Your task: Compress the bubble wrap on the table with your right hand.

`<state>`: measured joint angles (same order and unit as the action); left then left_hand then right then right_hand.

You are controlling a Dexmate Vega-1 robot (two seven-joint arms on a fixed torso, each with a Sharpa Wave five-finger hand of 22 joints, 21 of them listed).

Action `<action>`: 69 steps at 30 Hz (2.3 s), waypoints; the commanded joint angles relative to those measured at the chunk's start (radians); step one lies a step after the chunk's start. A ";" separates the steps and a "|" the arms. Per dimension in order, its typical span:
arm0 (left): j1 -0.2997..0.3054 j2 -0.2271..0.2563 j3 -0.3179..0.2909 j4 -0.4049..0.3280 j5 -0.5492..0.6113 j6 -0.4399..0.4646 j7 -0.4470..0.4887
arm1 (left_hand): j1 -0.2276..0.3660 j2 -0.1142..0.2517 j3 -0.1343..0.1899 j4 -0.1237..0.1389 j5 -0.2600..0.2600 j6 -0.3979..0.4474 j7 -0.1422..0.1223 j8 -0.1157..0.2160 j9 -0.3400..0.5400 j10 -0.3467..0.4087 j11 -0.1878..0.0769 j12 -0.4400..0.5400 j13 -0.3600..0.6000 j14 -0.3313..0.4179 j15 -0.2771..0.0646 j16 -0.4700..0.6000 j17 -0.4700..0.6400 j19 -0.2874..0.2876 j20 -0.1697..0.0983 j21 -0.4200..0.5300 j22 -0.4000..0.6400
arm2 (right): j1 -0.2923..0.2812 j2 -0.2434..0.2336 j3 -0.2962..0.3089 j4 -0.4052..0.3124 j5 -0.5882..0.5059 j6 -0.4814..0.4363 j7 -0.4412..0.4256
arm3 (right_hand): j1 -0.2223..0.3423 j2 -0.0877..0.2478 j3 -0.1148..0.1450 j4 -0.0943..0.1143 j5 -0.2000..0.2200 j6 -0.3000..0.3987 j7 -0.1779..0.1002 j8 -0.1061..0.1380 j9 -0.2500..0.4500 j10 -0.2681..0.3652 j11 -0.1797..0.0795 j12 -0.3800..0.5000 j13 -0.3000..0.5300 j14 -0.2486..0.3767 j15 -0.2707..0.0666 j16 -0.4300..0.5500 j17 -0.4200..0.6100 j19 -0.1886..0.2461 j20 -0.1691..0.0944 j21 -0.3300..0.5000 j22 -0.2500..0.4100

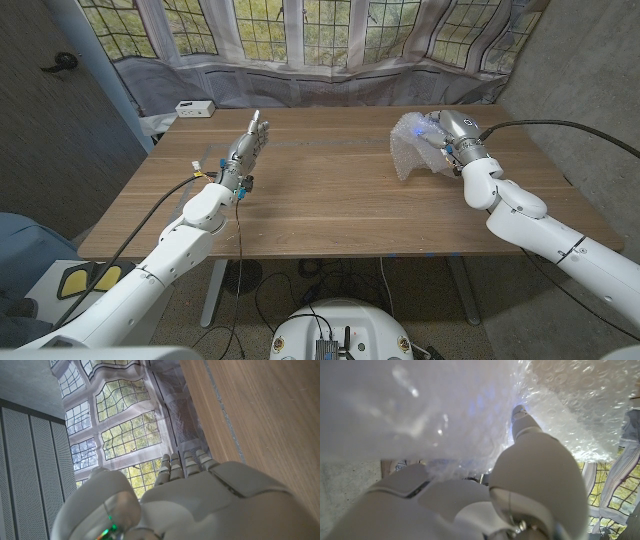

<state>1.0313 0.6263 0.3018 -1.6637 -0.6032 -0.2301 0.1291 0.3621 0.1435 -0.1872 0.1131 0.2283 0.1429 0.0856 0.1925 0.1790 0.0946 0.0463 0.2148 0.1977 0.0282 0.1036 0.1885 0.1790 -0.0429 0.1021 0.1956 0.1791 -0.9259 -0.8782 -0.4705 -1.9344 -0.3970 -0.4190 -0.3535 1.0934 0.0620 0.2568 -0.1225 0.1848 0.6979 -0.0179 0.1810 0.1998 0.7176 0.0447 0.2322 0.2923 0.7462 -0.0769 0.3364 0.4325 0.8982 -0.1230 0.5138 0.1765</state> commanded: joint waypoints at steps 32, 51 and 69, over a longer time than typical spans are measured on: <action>-0.003 -0.007 0.005 0.005 0.002 -0.008 -0.006 | 0.008 0.003 0.005 0.002 0.000 0.013 -0.003 -0.001 0.002 0.003 -0.001 0.001 0.002 0.007 0.002 0.002 0.002 -0.005 0.004 0.002 0.002 | -0.045 0.011 0.055 0.024 0.089 0.118 -0.065 | 0.252 0.093 0.080 -0.033 -0.006 0.310 0.043 0.090 -0.001 0.307 0.011 0.065 -0.012 0.458 -0.147 0.104 -0.006 0.277 -0.092 0.241 0.014; 0.002 -0.013 0.006 0.004 -0.001 -0.006 0.002 | 0.009 0.003 0.006 0.002 0.000 0.012 -0.001 -0.001 0.002 0.005 0.002 0.001 0.002 0.006 0.002 0.001 0.002 -0.006 0.004 0.002 0.002 | -0.077 0.017 0.073 0.006 0.057 0.090 -0.114 | 0.168 0.066 0.055 0.006 0.000 0.312 -0.003 0.047 -0.001 0.309 -0.011 0.051 0.015 0.373 -0.117 0.049 0.021 0.192 -0.088 0.256 0.007; -0.013 -0.014 0.010 0.012 0.003 -0.009 -0.006 | 0.009 0.002 0.008 0.002 0.000 0.010 0.000 -0.002 0.002 0.007 0.000 0.001 0.002 0.006 0.001 0.001 0.002 -0.002 0.001 0.004 0.002 | -0.055 -0.028 0.051 -0.055 0.038 -0.045 -0.002 | -0.029 0.002 -0.015 0.045 0.012 0.144 0.013 0.000 0.002 0.161 0.012 -0.032 -0.006 0.156 -0.046 -0.061 -0.006 0.033 -0.017 0.194 -0.006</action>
<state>1.0214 0.6138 0.3120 -1.6549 -0.6007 -0.2357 0.1251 0.3622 0.1435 -0.1843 0.1161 0.2283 0.1482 0.0803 0.1925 0.1790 0.0946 0.0463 0.2148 0.1977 0.0282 0.1036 0.1885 0.1790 -0.0428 0.1020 0.1956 0.1791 -0.9936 -0.8843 -0.4083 -1.9594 -0.3532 -0.3976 -0.4120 1.0792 0.0683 0.2491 -0.0750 0.1926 0.8659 -0.0078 0.1842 0.1999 0.8973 0.0527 0.2072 0.2877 0.9382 -0.1295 0.2861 0.4271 0.9523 -0.1390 0.7181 0.1679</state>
